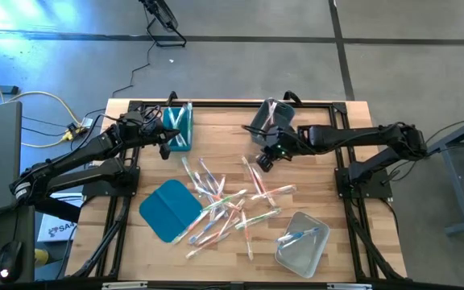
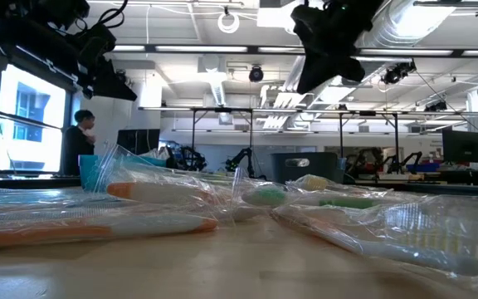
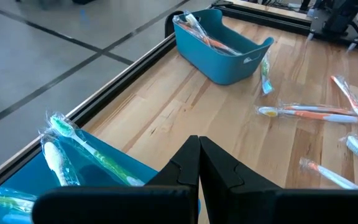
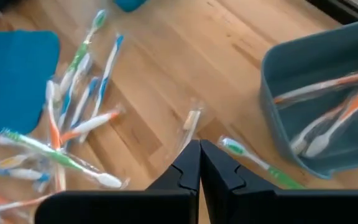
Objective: Pick & Place Toothbrushes
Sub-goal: Put the orange toothbrush into the dark gray bin
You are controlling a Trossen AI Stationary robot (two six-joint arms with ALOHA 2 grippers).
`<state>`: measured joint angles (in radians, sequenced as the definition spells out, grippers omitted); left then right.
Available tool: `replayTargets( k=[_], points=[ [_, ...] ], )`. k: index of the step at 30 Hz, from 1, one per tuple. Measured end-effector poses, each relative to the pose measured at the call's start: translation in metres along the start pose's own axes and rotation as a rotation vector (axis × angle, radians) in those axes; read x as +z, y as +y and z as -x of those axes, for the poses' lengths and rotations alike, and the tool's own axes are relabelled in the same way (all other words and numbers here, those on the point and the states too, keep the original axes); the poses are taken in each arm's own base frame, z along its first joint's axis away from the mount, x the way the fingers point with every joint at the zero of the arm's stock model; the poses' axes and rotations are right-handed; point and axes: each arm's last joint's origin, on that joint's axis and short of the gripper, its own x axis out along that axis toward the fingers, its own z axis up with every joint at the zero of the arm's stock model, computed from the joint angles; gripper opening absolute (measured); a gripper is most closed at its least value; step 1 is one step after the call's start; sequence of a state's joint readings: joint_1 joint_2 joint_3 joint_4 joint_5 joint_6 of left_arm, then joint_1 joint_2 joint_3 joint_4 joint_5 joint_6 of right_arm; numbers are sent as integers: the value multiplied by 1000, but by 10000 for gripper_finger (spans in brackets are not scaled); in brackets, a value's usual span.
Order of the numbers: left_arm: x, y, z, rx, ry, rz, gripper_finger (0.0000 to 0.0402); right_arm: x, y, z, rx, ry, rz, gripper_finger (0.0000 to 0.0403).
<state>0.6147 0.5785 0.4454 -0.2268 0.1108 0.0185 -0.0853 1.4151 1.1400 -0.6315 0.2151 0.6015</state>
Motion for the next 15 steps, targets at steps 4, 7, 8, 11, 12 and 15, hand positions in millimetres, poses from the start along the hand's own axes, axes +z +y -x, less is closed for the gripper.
replayTargets(
  k=[4,7,8,11,12,15],
  points=[
    [0,0,0,0,0,0,1,-1,1,0,36,29,13,2],
    [0,0,0,0,0,0,1,-5,3,-4,57,62,79,2],
    [0,0,0,0,0,-1,1,-8,3,-5,60,74,116,2],
    [0,0,0,-1,-1,-2,1,-18,6,-15,55,119,199,2],
    [0,0,0,-1,0,-3,1,-21,8,-18,54,131,208,3],
    [0,0,0,-1,-1,-3,1,-29,12,-25,50,171,233,21]
  ],
)
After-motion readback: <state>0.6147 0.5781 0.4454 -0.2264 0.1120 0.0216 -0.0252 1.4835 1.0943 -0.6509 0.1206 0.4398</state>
